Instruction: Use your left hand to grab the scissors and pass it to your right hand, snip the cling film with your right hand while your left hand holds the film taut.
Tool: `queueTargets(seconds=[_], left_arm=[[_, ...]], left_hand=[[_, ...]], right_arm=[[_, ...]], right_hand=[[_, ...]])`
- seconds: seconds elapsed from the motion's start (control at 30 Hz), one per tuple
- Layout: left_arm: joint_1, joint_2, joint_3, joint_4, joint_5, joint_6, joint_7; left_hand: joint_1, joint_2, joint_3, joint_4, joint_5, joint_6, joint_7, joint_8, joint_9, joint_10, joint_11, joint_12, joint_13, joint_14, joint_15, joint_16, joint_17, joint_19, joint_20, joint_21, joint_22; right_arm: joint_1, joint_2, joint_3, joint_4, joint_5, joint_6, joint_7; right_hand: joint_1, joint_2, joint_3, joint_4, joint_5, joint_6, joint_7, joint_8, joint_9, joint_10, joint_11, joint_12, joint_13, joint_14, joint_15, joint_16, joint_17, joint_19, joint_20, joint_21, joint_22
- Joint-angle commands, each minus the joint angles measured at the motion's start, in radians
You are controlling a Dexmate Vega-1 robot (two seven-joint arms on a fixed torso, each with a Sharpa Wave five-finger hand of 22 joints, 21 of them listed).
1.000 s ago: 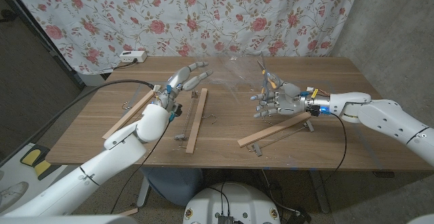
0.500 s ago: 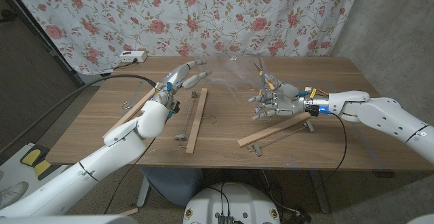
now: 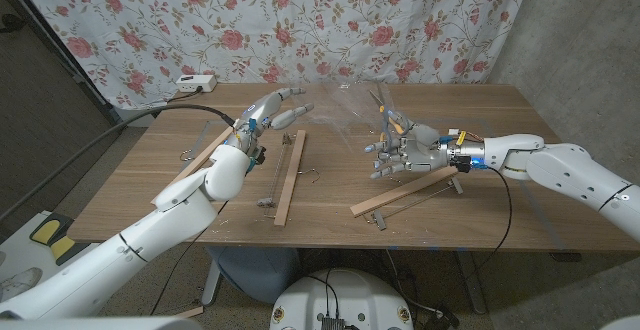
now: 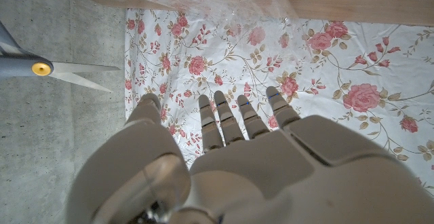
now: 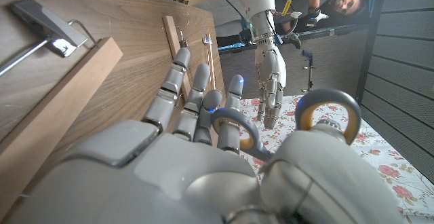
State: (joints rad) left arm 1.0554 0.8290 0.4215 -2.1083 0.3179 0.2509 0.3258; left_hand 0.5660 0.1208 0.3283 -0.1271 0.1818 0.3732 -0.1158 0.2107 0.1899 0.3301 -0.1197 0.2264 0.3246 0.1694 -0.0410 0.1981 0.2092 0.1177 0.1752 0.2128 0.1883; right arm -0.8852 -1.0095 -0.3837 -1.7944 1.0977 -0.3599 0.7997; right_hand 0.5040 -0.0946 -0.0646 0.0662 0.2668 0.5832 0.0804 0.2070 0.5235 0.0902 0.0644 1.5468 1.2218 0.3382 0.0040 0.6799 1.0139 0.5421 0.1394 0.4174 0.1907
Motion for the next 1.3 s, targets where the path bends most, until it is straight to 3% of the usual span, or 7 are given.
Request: queueTargets(seconds=[0.03,0.17,0.5,0.83,1.23,1.3], left_arm=[[-0.036,0.005,0.035,0.002,0.052,0.043,-0.032],[-0.057,0.004,0.048,0.01,0.053,0.048,-0.057],[-0.132,-0.004,0.11,0.039,0.111,0.082,-0.119],[-0.225,-0.005,0.204,0.045,0.268,0.148,-0.207],[-0.295,-0.031,0.288,0.088,0.414,0.132,-0.291],[-0.303,-0.032,0.303,0.084,0.46,0.141,-0.305]], left_hand=[[0.015,0.0,0.003,-0.01,0.001,-0.001,-0.001,-0.004,0.004,-0.008,0.003,-0.005,0.003,-0.007,0.001,-0.001,0.001,-0.001,0.006,-0.003,0.002],[0.018,-0.002,0.007,-0.015,0.001,-0.021,0.003,-0.012,0.004,-0.033,0.016,-0.012,0.002,-0.026,0.007,-0.006,0.001,-0.009,0.01,-0.005,0.002],[0.026,-0.006,0.012,-0.022,0.002,-0.031,0.005,-0.015,0.005,-0.045,0.021,-0.013,0.001,-0.034,0.009,-0.006,0.0,-0.014,0.01,-0.007,0.002],[0.054,-0.014,0.025,-0.038,0.006,-0.09,0.013,-0.029,0.006,-0.091,0.032,-0.022,-0.001,-0.073,0.026,-0.014,-0.006,-0.027,0.013,-0.009,0.001],[0.047,-0.028,0.018,-0.033,0.001,-0.116,0.006,-0.032,0.007,-0.087,0.039,-0.015,-0.003,-0.08,0.024,-0.011,-0.007,-0.031,0.013,-0.01,0.001],[0.033,-0.037,0.01,-0.025,-0.005,-0.126,0.007,-0.028,0.007,-0.051,0.059,0.001,-0.006,-0.078,0.023,-0.006,-0.007,-0.03,0.01,-0.008,0.0]], right_arm=[[0.002,-0.002,-0.002,-0.003,0.001,0.005,0.014],[0.001,-0.001,-0.002,0.0,-0.001,0.012,0.021],[-0.004,0.0,-0.001,0.007,0.005,0.012,0.025],[0.008,0.007,-0.008,0.016,-0.003,0.015,0.037],[0.012,0.013,-0.01,0.028,-0.008,0.022,0.041],[0.01,0.013,-0.009,0.028,-0.007,0.022,0.038]], right_hand=[[0.012,0.008,0.003,-0.008,0.004,-0.083,0.08,-0.004,-0.001,0.004,0.007,0.009,0.004,0.002,0.004,-0.002,-0.002,0.011,0.001,-0.002,0.003],[0.018,0.013,0.005,-0.01,0.004,-0.085,0.08,-0.004,-0.002,0.005,0.006,0.007,0.001,0.001,0.004,-0.001,0.0,0.011,0.001,-0.004,0.003],[0.032,0.023,0.01,-0.015,0.002,-0.082,0.081,0.0,-0.003,0.007,0.006,0.005,-0.001,0.004,0.004,0.0,-0.001,0.016,0.0,-0.005,0.003],[0.044,0.029,0.013,-0.019,-0.001,-0.081,0.079,0.001,-0.005,0.01,0.006,0.005,-0.001,0.005,0.001,0.0,-0.003,0.019,0.0,-0.008,0.003],[0.054,0.034,0.013,-0.023,-0.005,-0.08,0.078,0.003,-0.006,0.009,0.005,0.005,0.0,0.007,-0.001,0.0,-0.005,0.022,-0.003,-0.011,0.002],[0.055,0.034,0.013,-0.023,-0.006,-0.081,0.078,0.003,-0.007,0.01,0.006,0.005,0.0,0.008,0.001,0.001,-0.004,0.023,-0.002,-0.012,0.002]])
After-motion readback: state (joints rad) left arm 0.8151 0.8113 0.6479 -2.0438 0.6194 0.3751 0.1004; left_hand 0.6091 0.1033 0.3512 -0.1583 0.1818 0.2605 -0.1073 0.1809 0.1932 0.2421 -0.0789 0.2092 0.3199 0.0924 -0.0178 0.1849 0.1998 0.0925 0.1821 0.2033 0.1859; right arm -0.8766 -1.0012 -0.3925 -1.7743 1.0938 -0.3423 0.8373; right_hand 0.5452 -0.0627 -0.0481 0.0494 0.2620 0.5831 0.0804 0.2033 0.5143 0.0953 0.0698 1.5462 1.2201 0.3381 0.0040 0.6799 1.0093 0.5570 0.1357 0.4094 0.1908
